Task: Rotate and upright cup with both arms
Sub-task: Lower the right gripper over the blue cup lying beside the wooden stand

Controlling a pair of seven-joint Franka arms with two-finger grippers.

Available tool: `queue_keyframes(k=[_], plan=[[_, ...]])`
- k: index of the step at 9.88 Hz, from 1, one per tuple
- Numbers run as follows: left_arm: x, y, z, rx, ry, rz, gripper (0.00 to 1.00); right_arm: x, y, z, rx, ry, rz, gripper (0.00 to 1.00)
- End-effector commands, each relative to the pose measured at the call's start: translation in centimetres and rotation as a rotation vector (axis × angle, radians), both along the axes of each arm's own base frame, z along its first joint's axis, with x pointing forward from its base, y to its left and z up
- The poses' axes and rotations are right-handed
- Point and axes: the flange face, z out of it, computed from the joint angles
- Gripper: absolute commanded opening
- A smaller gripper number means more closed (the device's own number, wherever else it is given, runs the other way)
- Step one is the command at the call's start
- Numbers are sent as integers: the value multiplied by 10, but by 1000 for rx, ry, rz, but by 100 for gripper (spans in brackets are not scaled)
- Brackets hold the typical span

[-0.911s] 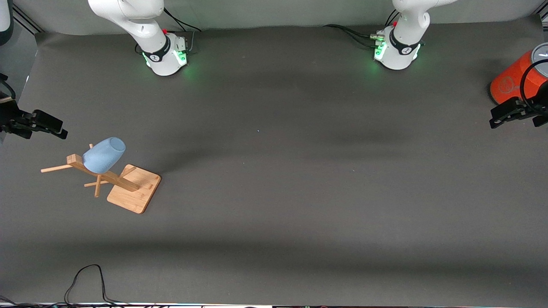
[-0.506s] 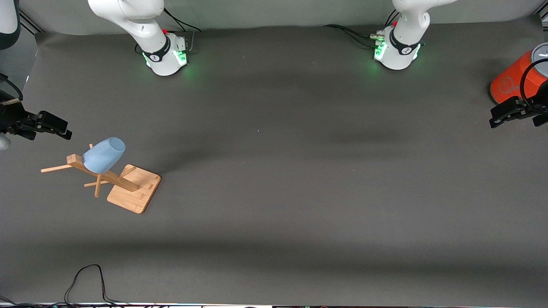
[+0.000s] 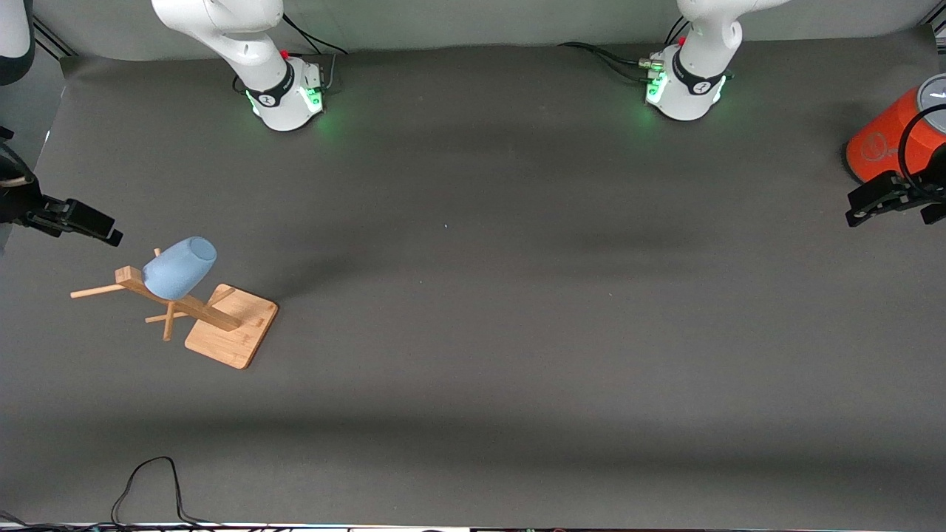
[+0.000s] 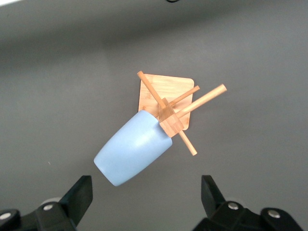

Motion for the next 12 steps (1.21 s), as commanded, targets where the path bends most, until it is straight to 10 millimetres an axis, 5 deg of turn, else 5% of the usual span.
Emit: queue_keyframes(k=[1,5,9,12], plan=[[1,-12,9,2,-18,-25,100,3,20,1,-7,6,-301,100],[2,-20,15,7,-32,-41,100,4,24,-5,96,50,-652,100],[2,-21,14,9,-29,-43,100,-14,8,-37,58,135,-689,100],[2,-19,12,11,-20,-42,100,-5,8,-47,59,129,-688,100]])
